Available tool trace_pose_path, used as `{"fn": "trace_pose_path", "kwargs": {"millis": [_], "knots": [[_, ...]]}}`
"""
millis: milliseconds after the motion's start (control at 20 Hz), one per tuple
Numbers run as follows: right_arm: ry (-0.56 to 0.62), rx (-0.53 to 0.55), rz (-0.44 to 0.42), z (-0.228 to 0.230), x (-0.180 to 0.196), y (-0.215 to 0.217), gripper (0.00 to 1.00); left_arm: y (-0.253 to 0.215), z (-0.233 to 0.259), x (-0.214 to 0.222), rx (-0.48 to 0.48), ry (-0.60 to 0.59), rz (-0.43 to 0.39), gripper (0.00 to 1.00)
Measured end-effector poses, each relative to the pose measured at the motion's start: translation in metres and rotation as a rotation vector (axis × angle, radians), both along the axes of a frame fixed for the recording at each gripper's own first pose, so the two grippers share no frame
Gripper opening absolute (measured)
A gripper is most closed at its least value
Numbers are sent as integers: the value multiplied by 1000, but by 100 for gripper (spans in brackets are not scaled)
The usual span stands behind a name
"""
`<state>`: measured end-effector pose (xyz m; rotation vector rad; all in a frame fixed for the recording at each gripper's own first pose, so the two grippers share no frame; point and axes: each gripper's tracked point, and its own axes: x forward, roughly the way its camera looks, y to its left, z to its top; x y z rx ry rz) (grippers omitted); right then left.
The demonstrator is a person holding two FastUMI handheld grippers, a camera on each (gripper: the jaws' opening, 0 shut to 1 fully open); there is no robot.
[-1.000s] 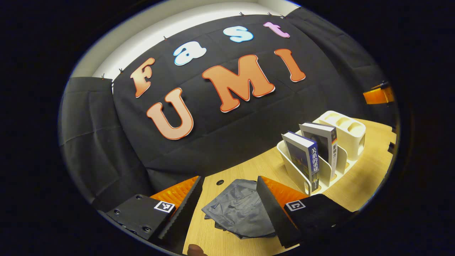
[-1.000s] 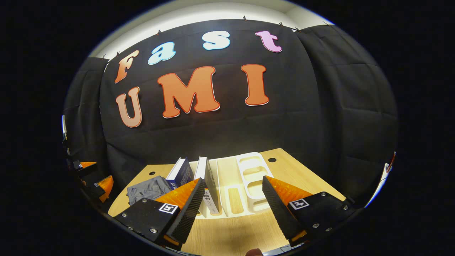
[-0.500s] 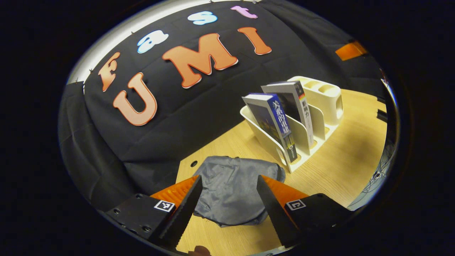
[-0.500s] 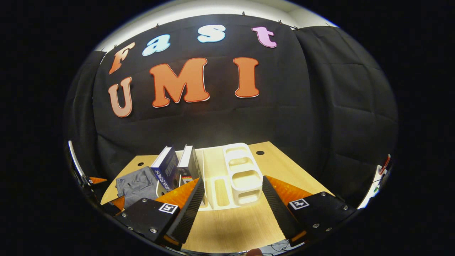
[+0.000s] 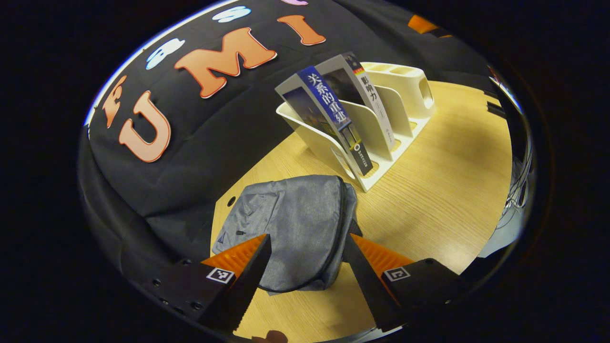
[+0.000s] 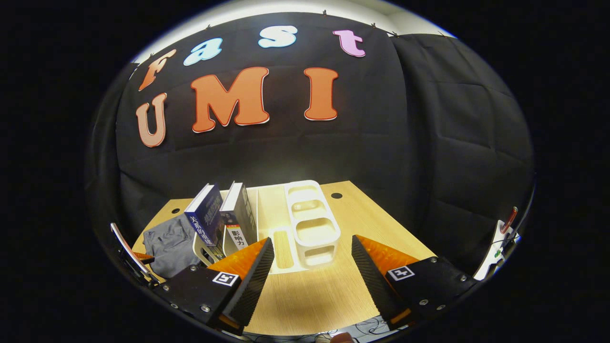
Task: Open the schoolbag, grab two books from the bookshelf and put them into the schoolbag.
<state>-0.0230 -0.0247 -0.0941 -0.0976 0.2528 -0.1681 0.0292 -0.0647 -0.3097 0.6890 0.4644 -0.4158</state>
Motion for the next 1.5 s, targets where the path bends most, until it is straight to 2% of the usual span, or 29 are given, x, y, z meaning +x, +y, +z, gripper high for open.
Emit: {"fn": "trace_pose_path", "kwargs": {"millis": [450,700,750,850,900,950,1100,1200,1400,1500], "knots": [[19,21,-75,-6,-7,-23,98,9,-44,27,79,110,22,98],[34,56,-85,-11,-7,-22,98,8,-37,31,84,135,27,97],[34,54,-80,-11,-6,-21,98,8,-31,33,87,118,29,93],[39,45,-73,-10,-3,-21,98,10,-21,35,88,103,31,77],[42,48,-68,-11,-1,-18,98,9,-20,36,77,103,35,76],[45,58,-61,-12,3,-11,98,9,-22,37,68,111,47,64],[53,69,-43,-16,6,-3,98,2,-30,32,41,159,36,44],[45,83,-37,-14,5,2,98,1,-35,29,59,195,28,7],[48,130,2,-15,4,13,98,0,-26,28,75,211,-20,2],[42,135,6,-12,4,12,98,2,-11,32,38,218,-25,1]]}}
